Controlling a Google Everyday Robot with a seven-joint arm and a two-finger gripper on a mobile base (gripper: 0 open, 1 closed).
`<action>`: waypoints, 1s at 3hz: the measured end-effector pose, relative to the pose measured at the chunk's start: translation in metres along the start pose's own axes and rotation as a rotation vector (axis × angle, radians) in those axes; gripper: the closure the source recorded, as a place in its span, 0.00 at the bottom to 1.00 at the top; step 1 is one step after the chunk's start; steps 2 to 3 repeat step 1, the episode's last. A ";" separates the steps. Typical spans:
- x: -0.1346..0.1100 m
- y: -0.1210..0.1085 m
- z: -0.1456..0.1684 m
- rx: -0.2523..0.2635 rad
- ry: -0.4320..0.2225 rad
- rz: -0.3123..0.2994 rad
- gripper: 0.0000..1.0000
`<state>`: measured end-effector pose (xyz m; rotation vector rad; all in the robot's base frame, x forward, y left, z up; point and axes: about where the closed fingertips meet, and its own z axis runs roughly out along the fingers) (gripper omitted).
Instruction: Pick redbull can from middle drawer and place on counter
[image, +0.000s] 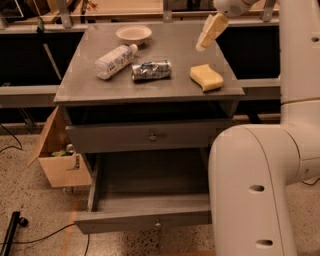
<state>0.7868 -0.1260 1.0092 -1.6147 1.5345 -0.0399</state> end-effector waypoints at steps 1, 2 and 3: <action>0.001 -0.002 -0.006 0.012 0.001 0.002 0.00; 0.001 -0.002 -0.006 0.012 0.001 0.002 0.00; 0.001 -0.002 -0.006 0.012 0.001 0.002 0.00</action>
Offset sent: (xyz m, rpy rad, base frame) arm 0.0000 0.0000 0.0000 0.0000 0.0000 0.0000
